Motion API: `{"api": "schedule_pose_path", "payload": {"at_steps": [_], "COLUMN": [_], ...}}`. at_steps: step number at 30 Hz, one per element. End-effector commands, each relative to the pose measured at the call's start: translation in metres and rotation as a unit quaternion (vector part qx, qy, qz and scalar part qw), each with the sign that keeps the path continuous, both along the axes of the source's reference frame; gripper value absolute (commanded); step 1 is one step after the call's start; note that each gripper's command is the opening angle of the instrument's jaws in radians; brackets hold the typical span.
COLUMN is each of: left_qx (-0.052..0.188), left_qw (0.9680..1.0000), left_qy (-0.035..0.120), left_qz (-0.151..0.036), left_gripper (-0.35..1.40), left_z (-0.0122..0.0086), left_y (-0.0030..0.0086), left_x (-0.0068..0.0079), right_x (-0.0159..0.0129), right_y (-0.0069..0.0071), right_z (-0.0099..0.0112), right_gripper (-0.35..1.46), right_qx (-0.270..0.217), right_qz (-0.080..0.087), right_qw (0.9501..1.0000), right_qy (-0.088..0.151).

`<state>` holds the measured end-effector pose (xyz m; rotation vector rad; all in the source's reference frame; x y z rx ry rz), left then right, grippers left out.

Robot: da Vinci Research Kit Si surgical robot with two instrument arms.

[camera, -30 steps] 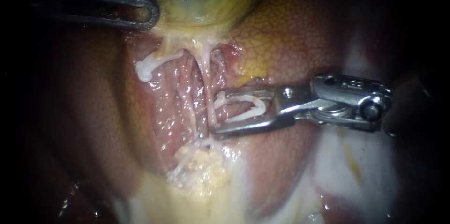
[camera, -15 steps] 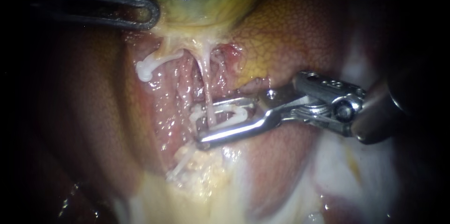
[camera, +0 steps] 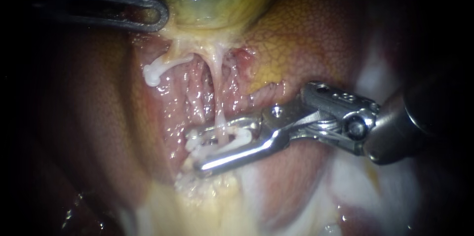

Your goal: Clipping second clip right tube

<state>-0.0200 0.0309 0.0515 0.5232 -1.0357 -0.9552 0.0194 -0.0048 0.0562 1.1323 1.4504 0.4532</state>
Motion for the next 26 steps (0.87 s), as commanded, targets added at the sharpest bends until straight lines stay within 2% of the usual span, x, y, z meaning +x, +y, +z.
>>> {"api": "schedule_pose_path", "payload": {"at_steps": [1, 8, 13, 26], "left_qx": [0.0, 0.0, 0.0, 0.0], "left_qw": [1.0, 1.0, 1.0, 1.0], "left_qy": [0.0, 0.0, 0.0, 0.0], "left_qz": [0.0, 0.0, 0.0, 0.0], "left_gripper": [-0.35, -0.35, -0.35, -0.35], "left_z": [0.0, 0.0, 0.0, 0.0], "left_y": [0.0, 0.0, 0.0, 0.0], "left_x": [0.0, 0.0, -0.0001, -0.0001], "right_x": [-0.0001, -0.0001, -0.0001, -0.0001], "right_y": [0.0, 0.0002, 0.0001, 0.0001], "right_z": [0.0002, 0.0003, 0.0003, 0.0008], "right_gripper": [-0.03, -0.35, -0.35, -0.35], "right_qx": [0.003, 0.011, 0.011, 0.01], "right_qz": [-0.001, -0.003, 0.007, 0.007], "right_qw": [1.0, 0.9999, 0.9999, 0.9999], "right_qy": [-0.001, -0.004, -0.011, -0.011]}}
